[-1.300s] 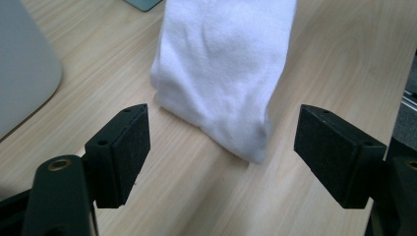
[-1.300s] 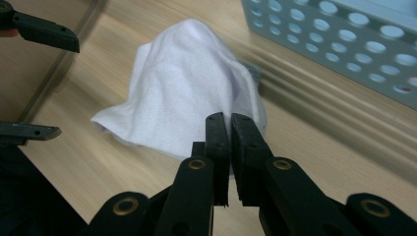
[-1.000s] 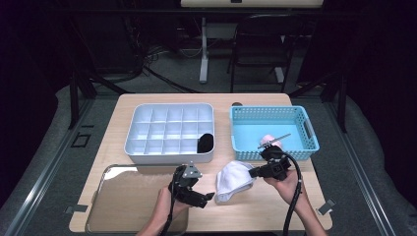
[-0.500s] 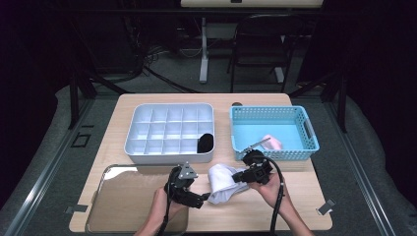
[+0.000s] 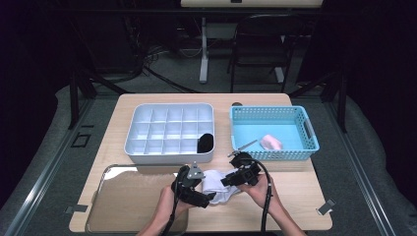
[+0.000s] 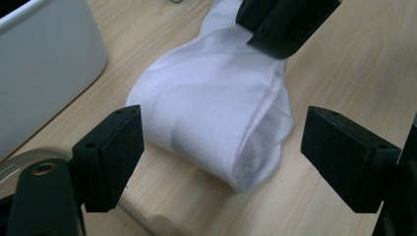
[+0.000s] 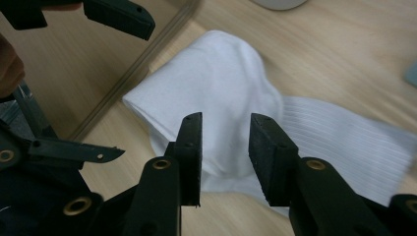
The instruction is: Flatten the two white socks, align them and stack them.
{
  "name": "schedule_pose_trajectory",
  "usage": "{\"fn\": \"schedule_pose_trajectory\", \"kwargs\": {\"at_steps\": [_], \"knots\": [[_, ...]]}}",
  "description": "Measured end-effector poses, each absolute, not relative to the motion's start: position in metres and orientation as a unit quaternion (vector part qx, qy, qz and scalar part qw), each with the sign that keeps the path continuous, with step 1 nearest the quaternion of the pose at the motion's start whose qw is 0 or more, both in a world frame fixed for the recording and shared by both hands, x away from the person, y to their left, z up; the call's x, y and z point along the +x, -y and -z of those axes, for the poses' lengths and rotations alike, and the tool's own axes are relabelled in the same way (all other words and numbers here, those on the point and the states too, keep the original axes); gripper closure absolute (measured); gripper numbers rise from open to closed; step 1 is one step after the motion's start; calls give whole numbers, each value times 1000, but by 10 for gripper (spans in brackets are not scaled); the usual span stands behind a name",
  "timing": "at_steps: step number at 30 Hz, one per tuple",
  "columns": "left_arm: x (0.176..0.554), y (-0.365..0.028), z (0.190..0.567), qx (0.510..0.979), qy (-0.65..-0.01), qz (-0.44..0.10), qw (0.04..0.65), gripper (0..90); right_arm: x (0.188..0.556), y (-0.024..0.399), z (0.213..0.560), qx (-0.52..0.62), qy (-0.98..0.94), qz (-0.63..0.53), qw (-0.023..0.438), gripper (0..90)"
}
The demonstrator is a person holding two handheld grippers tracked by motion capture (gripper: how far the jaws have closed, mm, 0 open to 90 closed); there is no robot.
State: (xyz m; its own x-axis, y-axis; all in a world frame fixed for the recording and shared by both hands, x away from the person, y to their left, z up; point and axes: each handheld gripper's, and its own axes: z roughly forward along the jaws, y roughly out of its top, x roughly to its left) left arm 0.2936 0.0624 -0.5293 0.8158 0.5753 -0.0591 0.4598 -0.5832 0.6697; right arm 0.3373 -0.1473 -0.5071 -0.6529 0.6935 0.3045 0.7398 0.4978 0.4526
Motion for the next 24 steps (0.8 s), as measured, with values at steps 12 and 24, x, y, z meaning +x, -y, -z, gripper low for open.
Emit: {"fn": "schedule_pose_trajectory", "kwargs": {"at_steps": [12,24], "knots": [[294,-33,535,893,-272,-71,350,221,349,176,528,-476,849,230,-3,440],[303,-31,552,902,-285,-75,315,392,349,163,544,-476,859,187,0,466]]}}
